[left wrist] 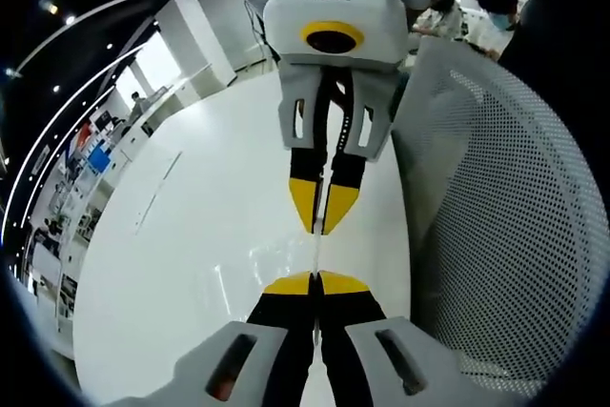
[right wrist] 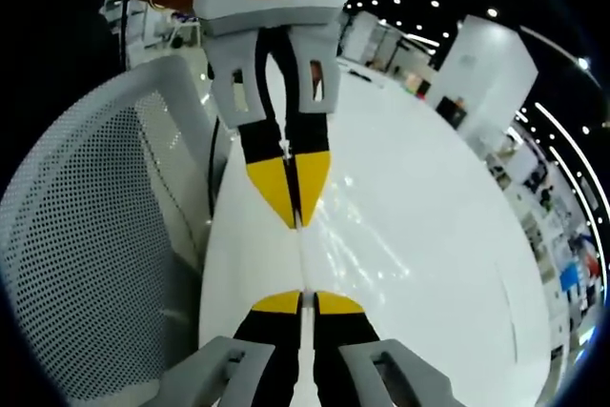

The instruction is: Open the resealable bag by pulling the two sides of the seal apart until the entire bag opening is separated and visibly accessible.

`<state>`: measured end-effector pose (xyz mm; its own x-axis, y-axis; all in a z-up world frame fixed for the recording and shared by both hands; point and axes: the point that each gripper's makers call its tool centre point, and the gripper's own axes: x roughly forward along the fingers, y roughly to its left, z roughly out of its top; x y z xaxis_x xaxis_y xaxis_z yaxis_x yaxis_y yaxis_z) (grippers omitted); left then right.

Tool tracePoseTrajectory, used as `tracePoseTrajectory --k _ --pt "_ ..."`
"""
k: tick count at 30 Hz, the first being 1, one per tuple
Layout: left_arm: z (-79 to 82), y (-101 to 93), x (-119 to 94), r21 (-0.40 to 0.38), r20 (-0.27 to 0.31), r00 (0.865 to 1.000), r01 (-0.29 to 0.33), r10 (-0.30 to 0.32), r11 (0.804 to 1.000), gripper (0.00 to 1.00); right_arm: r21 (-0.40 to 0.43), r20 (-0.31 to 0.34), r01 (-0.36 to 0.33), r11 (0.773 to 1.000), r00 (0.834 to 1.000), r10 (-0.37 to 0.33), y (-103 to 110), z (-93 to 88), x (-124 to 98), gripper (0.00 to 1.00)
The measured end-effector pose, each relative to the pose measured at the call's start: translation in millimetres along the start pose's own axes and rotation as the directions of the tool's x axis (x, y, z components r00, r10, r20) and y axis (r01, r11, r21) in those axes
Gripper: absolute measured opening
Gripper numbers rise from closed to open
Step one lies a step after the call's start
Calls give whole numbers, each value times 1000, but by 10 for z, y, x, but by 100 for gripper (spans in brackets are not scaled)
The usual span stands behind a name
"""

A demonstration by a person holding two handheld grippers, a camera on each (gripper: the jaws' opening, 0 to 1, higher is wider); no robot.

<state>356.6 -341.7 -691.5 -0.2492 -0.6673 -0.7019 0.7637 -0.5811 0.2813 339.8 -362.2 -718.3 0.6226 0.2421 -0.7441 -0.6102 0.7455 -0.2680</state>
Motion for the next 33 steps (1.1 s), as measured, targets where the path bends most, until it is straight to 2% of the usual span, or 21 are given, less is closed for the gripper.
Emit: tracePoseTrajectory --k 10,20,33 --pt "-25 3 -29 -12 -7 1000 -8 8 1000 0 11 -32 11 1000 999 -10 -12 -128 -27 0" --pt "-64 14 -59 14 -9 1000 -19 20 1000 0 48 -72 30 998 997 -26 -55 -298 -77 0" --pt "-123 52 -90 -4 -17 999 -31 31 1000 0 69 -82 41 997 996 -36 -87 -354 -66 0"
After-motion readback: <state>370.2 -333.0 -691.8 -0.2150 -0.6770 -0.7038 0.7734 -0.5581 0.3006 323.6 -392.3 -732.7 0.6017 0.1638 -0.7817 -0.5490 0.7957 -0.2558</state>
